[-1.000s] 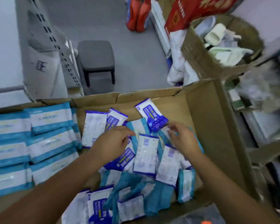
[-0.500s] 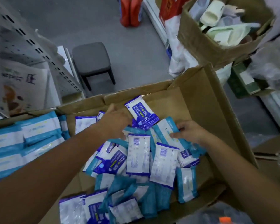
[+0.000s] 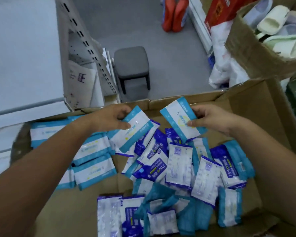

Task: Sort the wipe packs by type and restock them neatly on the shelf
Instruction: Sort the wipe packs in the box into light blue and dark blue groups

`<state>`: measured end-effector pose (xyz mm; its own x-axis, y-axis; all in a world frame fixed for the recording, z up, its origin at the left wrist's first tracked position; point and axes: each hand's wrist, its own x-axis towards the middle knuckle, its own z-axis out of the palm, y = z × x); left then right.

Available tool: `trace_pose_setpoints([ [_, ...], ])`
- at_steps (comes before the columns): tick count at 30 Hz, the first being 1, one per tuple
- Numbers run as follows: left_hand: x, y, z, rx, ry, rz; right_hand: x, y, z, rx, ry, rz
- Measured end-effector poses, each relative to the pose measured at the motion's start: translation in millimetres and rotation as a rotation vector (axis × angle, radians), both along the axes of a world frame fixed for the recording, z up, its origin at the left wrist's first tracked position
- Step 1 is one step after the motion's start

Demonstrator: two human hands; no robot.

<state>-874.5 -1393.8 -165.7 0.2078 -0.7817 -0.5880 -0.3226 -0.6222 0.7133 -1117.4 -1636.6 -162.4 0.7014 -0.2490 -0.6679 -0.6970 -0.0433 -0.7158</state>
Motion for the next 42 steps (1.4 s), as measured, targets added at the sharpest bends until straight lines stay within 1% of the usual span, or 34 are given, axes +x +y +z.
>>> trace_pose_setpoints([
  [2, 5, 27, 5, 0.007, 0.035, 0.128, 21, 13, 0, 0.007, -0.001, 0.047],
  [7, 24, 97, 6, 0.069, 0.014, 0.459, 75, 64, 2, 0.009, 0.008, 0.191],
  [10, 25, 133, 7, -0.021, 0.038, 0.639, 107, 99, 4, 0.001, 0.018, 0.316],
  [12, 27, 155, 7, -0.085, 0.041, 0.703, 125, 119, 5, 0.003, 0.026, 0.367],
  [14, 31, 174, 11, -0.097, 0.027, 0.715, 141, 135, 2, 0.022, 0.035, 0.380],
  [16, 35, 191, 16, -0.101, 0.091, 0.724, 153, 147, -2, 0.044, 0.045, 0.406],
  [18, 36, 203, 22, -0.095, 0.200, 0.702, 162, 156, -6, 0.053, 0.055, 0.445],
  [20, 39, 212, 26, -0.069, 0.213, 0.692, 170, 164, -8, 0.062, 0.058, 0.452],
  [22, 42, 217, 28, -0.028, 0.122, 0.701, 176, 171, -11, 0.063, 0.057, 0.458],
  [24, 47, 221, 27, -0.006, 0.019, 0.665, 182, 178, -12, 0.068, 0.043, 0.460],
  [29, 54, 225, 19, 0.021, -0.048, 0.547, 192, 187, -11, -0.026, 0.006, 0.577],
  [32, 58, 229, 14, 0.014, -0.094, 0.375, 198, 190, -13, -0.151, -0.017, 0.694],
  [34, 62, 233, 12, 0.057, -0.133, 0.222, 201, 193, -16, -0.243, -0.025, 0.795],
  [37, 73, 237, 7, 0.130, -0.253, 0.082, 204, 199, -20, -0.399, -0.064, 0.883],
  [42, 88, 238, -4, 0.203, -0.577, -0.068, 207, 214, -35, -0.394, -0.074, 0.837],
])
